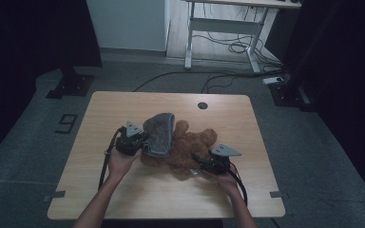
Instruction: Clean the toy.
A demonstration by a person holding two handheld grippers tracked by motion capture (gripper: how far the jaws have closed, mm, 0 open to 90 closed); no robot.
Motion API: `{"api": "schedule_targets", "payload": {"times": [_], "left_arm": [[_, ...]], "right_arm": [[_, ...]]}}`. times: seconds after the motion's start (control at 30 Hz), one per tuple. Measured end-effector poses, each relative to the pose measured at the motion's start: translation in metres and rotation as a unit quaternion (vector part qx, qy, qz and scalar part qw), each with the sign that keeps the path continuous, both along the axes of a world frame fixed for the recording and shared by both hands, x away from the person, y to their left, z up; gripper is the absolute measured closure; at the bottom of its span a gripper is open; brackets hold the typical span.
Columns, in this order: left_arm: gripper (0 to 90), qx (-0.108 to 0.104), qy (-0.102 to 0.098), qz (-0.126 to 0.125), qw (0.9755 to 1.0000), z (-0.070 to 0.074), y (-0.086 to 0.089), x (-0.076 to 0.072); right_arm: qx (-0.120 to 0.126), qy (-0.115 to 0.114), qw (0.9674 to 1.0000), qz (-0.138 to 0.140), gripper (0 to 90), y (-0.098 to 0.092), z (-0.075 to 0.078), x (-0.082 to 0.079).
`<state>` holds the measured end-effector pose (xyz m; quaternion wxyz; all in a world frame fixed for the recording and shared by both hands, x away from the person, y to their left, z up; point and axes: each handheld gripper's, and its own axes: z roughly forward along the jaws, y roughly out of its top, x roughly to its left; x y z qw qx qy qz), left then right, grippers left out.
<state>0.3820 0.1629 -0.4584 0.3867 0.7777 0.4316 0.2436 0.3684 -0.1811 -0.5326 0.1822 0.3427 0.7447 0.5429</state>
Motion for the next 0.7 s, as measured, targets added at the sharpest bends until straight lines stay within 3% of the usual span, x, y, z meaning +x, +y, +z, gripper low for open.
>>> {"api": "schedule_targets", "payload": {"times": [0.07, 0.23, 0.3, 0.47, 0.57, 0.7], "left_arm": [[85.8, 0.002, 0.009, 0.008, 0.9999, -0.006, 0.008, -0.001], [85.8, -0.009, 0.054, 0.019, 0.9983, -0.028, 0.025, 0.0], [85.9, -0.007, 0.071, 0.016, 0.9974, -0.041, 0.023, 0.001], [86.3, -0.003, 0.086, 0.019, 0.9961, -0.061, 0.015, 0.007], [86.1, -0.002, 0.096, 0.025, 0.995, -0.062, 0.02, 0.012], [86.0, -0.03, 0.067, 0.03, 0.9969, -0.037, 0.029, 0.008]], "right_arm": [[0.0, 0.001, 1.0, 0.0, 50.2, 0.0, 0.0, 0.0], [0.003, 0.002, 1.0, 0.0, 50.2, 0.0, 0.0, 0.0], [0.003, 0.001, 1.0, -0.001, 50.2, 0.0, 0.0, 0.0], [0.005, 0.003, 1.0, -0.004, 50.2, -0.001, -0.001, 0.001], [0.006, 0.004, 1.0, -0.004, 50.2, -0.001, -0.001, 0.001], [0.007, 0.004, 1.0, -0.003, 50.2, -0.002, -0.001, 0.001]]}}
